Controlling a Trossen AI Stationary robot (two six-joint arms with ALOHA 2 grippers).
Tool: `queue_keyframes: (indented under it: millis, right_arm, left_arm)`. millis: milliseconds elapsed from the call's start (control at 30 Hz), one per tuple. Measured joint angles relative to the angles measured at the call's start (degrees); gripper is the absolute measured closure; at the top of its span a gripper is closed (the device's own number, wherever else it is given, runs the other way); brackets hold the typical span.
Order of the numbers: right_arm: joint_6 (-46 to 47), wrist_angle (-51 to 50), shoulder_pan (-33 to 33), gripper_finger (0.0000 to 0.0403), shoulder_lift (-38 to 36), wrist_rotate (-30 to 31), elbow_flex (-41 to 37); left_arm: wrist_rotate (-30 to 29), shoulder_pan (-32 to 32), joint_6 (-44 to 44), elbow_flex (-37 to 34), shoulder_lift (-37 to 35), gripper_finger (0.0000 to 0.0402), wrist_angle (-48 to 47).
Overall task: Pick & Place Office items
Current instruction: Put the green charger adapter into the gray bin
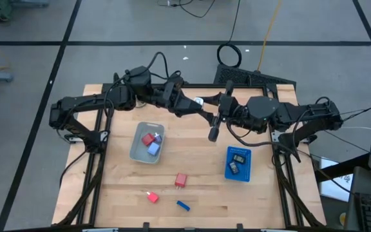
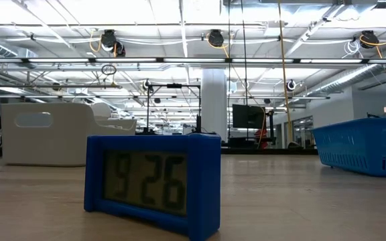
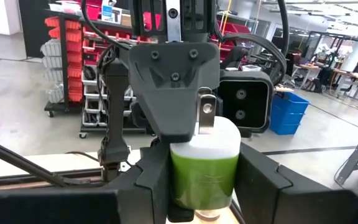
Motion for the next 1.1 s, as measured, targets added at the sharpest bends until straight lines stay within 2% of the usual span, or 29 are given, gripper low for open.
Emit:
queue_keyframes:
  millis: [133, 400, 567, 733, 1100]
  right_arm:
    - [-0.2, -0.1, 0.0, 0.0276, 0.0, 0.0, 0.0]
    - [-0.2, -0.7, 0.0, 0.0276, 0.1, -0.3, 0.0]
    - [-0.1, -0.7, 0.0, 0.0276, 0.1, -1.4, -0.1]
    - [0.3, -0.6, 0.0, 0.0276, 0.1, -1.6, -0.1]
    - [1.5, -0.4, 0.3, 0.0276, 0.1, -3.3, -0.1]
  left_arm:
    - [-0.1, 0.0, -0.1, 0.0, 0.0, 0.0234, 0.4]
    - [0.1, 0.0, -1.7, 0.0, 0.0, 0.0081, 0.5]
    - [0.4, 0.0, -1.8, 0.0, 0.0, 0.0029, 0.7]
    - [0.5, 0.1, -1.8, 0.0, -0.1, 0.0019, 0.7]
    - [3.0, 1.5, -1.8, 0.0, -0.2, 0.0053, -0.2]
